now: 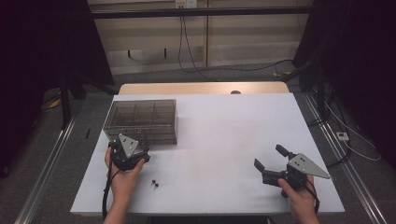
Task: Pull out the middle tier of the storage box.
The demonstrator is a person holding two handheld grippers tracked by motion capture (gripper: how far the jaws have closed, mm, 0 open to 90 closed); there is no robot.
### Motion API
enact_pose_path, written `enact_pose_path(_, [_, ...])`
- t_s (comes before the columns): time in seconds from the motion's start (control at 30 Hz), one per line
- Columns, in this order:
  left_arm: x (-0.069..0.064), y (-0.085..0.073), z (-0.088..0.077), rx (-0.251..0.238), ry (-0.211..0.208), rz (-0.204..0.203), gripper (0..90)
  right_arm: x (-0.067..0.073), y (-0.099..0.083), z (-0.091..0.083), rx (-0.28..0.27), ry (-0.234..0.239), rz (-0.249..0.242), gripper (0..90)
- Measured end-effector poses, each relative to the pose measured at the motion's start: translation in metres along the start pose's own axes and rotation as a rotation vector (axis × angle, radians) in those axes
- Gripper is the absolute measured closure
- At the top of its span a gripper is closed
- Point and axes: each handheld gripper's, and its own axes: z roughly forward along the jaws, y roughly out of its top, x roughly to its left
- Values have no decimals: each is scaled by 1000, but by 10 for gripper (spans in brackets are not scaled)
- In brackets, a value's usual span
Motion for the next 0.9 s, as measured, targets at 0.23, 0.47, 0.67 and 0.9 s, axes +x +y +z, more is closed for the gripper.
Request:
enact_pose_path(0.23, [1, 0, -2, -3, 6, 65, 193, 0, 0, 0, 3, 0, -1, 29])
enact_pose_path(0.47, [1, -1, 0, 4, 16, 115, 219, 0, 0, 0, 0, -2, -1, 30])
enact_pose_path(0.67, [1, -1, 0, 15, 15, 151, 243, 0, 0, 0, -1, -2, -8, 30])
enact_pose_path(0.9, [2, -2, -2, 11, 38, 209, 265, 0, 0, 0, -1, 0, -7, 29])
